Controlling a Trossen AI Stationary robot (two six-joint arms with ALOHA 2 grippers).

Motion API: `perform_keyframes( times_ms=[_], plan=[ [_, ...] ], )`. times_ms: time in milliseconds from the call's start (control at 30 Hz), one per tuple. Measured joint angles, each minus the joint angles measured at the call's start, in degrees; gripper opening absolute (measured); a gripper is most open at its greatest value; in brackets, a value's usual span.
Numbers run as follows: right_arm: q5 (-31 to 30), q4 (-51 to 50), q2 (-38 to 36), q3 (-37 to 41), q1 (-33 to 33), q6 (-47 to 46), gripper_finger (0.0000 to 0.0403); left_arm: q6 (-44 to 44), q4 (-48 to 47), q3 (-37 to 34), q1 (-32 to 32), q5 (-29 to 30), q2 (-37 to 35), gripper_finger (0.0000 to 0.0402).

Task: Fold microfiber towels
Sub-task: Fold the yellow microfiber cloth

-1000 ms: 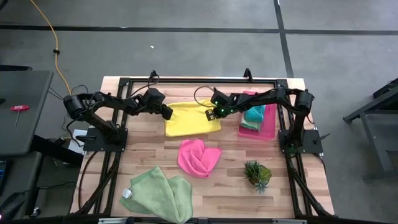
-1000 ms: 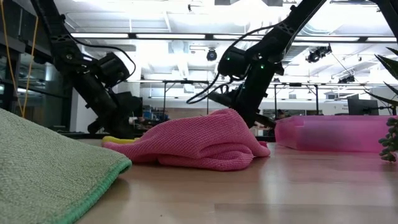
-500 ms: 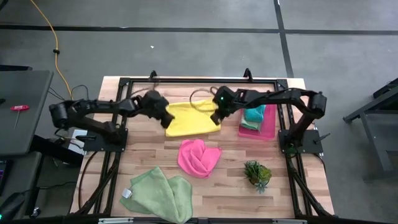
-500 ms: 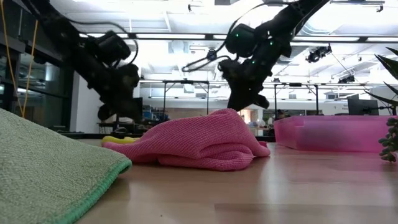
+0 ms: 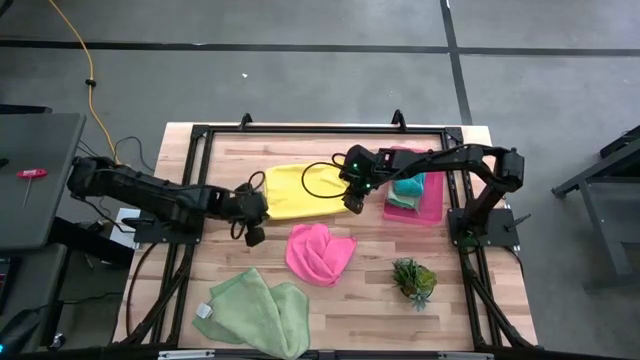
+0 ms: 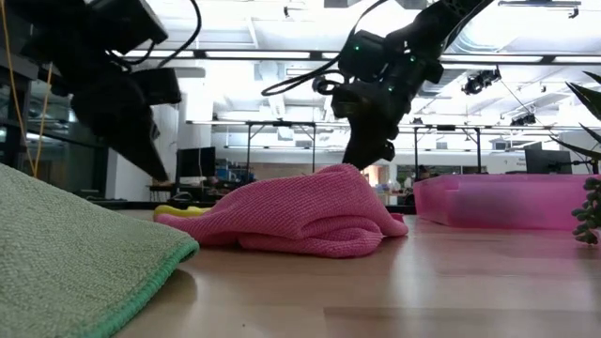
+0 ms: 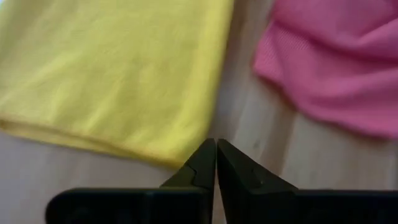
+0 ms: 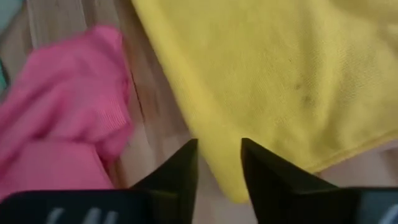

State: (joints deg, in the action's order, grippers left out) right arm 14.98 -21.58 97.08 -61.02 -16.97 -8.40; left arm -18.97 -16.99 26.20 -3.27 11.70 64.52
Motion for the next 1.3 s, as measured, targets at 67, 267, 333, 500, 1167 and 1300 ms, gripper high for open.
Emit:
perform_keyframes(
  times_ms=[67, 267, 333, 500, 1167, 1300],
  plan=[
    [-1.3, -1.2, 0.0, 0.0, 0.0, 3.5, 0.0133, 2.0, -1.8, 0.0, 0.5, 1.6, 0.1, 0.0021],
    [-5.0, -1.7, 0.0, 0.0, -0.1, 7.1, 0.0168, 9.3, -0.7, 0.0, 0.4, 0.1, 3.7, 0.0088],
    [-5.3, -1.7, 0.0, 0.0, -0.2, 7.2, 0.0169, 11.6, 0.2, 0.0, 0.4, -0.1, 5.4, 0.0115],
    [-5.5, -1.7, 0.0, 0.0, -0.3, 7.4, 0.0170, 12.9, 2.3, 0.0, 0.3, 1.8, 8.8, 0.0171],
    [-2.4, -2.4, 4.0, 0.0, 1.0, 27.5, 0.0170, 17.5, 2.6, 0.2, 0.5, 0.9, 13.6, 0.0009],
    [-6.3, -3.7, 5.7, 0.0, 2.9, 34.5, 0.0170, 16.7, 2.4, 0.2, 0.5, 1.2, 13.6, 0.0014]
  ],
)
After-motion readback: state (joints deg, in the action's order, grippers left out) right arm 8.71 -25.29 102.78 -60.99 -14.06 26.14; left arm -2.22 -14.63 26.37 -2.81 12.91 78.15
